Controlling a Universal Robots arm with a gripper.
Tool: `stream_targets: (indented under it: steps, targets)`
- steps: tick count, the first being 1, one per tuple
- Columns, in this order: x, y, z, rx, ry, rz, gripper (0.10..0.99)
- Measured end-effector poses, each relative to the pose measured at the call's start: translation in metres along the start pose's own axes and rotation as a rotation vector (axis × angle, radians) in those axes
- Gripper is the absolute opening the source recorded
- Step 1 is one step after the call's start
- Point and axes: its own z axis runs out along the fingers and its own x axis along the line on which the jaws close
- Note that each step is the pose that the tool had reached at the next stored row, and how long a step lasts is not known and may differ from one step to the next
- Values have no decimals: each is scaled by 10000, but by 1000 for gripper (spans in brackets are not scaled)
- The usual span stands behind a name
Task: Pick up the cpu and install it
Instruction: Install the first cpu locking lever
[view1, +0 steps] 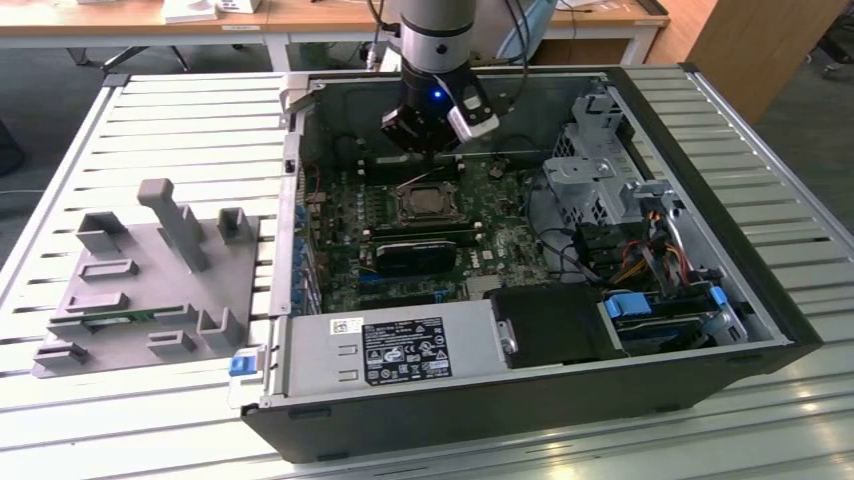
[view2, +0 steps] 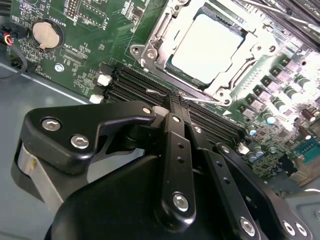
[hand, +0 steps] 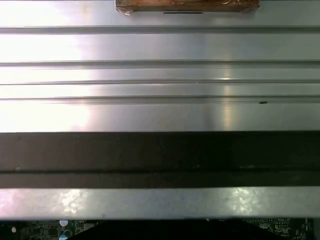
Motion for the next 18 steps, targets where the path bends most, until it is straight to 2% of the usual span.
stream_targets:
  steps: [18]
  targets:
    - [-79, -10, 157, 5, 137, 10, 106]
